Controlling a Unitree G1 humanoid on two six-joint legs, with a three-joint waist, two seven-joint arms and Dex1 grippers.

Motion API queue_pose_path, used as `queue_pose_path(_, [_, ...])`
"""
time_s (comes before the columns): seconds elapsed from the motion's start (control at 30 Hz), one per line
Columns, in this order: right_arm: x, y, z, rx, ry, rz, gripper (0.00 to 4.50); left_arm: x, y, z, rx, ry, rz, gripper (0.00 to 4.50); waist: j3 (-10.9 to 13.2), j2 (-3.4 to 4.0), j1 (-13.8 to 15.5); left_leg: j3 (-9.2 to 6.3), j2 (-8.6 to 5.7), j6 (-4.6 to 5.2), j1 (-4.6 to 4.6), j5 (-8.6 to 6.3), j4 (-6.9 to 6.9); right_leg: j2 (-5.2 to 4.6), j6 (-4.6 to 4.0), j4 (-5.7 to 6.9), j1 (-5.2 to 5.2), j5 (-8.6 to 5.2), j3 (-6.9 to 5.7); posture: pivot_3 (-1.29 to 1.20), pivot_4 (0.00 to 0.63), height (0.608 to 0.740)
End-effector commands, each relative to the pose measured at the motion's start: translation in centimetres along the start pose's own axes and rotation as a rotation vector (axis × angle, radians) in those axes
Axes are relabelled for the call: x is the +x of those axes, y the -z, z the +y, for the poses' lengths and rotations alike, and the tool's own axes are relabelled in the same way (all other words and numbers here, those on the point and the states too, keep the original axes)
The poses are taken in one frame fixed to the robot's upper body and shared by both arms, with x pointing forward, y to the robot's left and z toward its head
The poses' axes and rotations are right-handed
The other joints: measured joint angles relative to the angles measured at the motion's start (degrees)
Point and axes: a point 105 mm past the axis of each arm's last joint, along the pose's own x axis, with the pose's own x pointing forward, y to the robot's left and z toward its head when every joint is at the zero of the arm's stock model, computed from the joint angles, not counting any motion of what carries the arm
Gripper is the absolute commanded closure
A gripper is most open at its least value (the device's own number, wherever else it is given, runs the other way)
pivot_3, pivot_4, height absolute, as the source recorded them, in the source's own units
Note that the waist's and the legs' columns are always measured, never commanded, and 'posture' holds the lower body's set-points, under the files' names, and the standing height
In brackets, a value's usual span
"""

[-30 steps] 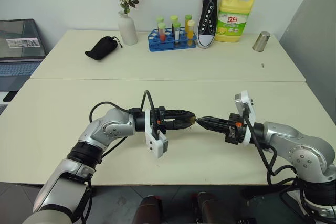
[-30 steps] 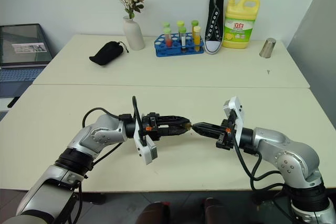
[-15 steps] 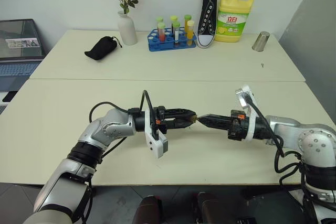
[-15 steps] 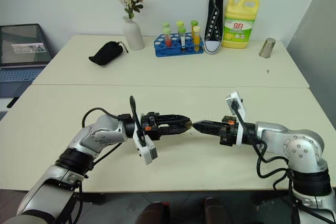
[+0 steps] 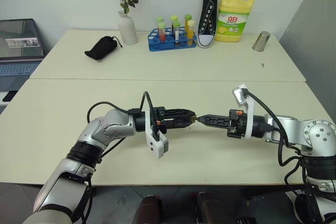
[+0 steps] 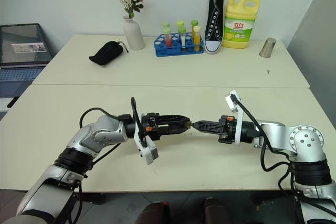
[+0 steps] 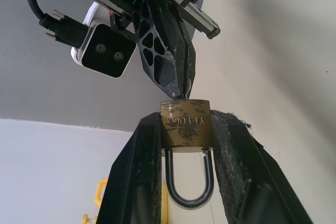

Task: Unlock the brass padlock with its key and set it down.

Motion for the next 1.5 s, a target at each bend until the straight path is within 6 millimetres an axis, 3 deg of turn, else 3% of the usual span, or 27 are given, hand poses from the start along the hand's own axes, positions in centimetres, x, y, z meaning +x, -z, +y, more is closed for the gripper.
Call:
queue_pose_path(0.03, [0.1,-1.0,1.8,-0.162,-0.025,-0.023,4.5,0.5,-0.7,0.2,0.016,-0.004,-0.039,3.53,0.0,0.0,0.0,0.0,0.0,0.0,0.0,0.0,0.0,0.0,0.0,0.0,0.0,0.0,0.0,0.0,0.15,0.74])
queue_pose_path(0.17, [-0.2,-0.2,2.0,-0.354,0.023,0.016,3.54,0.4,-0.6,0.3,0.004,-0.013,-0.027,3.53,0.0,0.01,0.0,-0.06,-0.01,0.0,-0.02,0.0,-0.01,0.0,0.01,-0.01,-0.04,-0.01,-0.01,0.0,0.15,0.74])
queue_pose_path(0.33, [-1.5,0.6,2.0,-0.595,0.061,0.097,1.77,0.7,-0.6,0.4,-0.001,-0.018,-0.028,3.53,0.0,0.01,0.1,-0.09,-0.01,0.0,-0.03,0.0,-0.01,0.0,0.24,-0.02,-0.04,-0.14,-0.05,0.0,0.15,0.74])
queue_pose_path(0.43, [-1.6,0.9,1.6,-0.651,0.067,0.081,0.71,0.8,-0.5,0.6,-0.006,-0.029,-0.027,3.53,0.0,0.0,0.1,-0.08,-0.01,0.0,-0.01,0.0,0.0,-0.01,0.25,-0.03,-0.04,-0.15,-0.07,0.0,0.15,0.74])
queue_pose_path(0.47, [-1.4,0.8,1.5,-0.658,0.071,0.056,0.7,0.9,-0.5,0.7,-0.006,-0.03,-0.028,3.53,0.0,0.0,0.1,-0.07,0.0,0.0,0.0,0.0,-0.01,-0.01,0.25,-0.03,-0.04,-0.15,-0.06,0.0,0.15,0.74])
queue_pose_path(0.73, [0.0,0.0,0.7,-0.646,0.084,-0.069,0.7,1.0,-0.5,0.7,-0.007,-0.035,-0.035,3.53,0.0,0.01,0.0,-0.01,0.01,0.0,0.03,0.0,-0.01,0.03,0.25,0.02,-0.05,-0.15,-0.06,0.0,0.15,0.74])
queue_pose_path(1.03, [0.6,0.1,0.7,-0.596,0.044,-0.066,0.7,1.0,-0.6,0.7,-0.01,-0.04,-0.034,3.53,0.0,0.01,0.0,-0.01,-0.03,0.0,0.03,0.0,-0.01,0.02,0.15,0.0,-0.04,-0.09,-0.06,0.0,0.15,0.74])
queue_pose_path(1.4, [0.9,0.1,0.8,-0.589,0.024,-0.049,4.36,1.0,-0.6,0.6,-0.021,-0.046,-0.027,3.53,0.0,0.01,0.0,-0.01,-0.03,0.0,0.03,0.0,-0.01,0.02,0.14,0.01,-0.04,-0.08,-0.08,0.0,0.15,0.74])
queue_pose_path(1.5, [1.0,0.0,0.8,-0.589,0.024,-0.051,4.35,1.0,-0.5,0.5,-0.024,-0.045,-0.026,3.53,0.0,0.01,0.0,-0.02,-0.03,0.0,0.03,0.0,-0.01,0.02,0.14,0.01,-0.04,-0.08,-0.07,0.0,0.15,0.74])
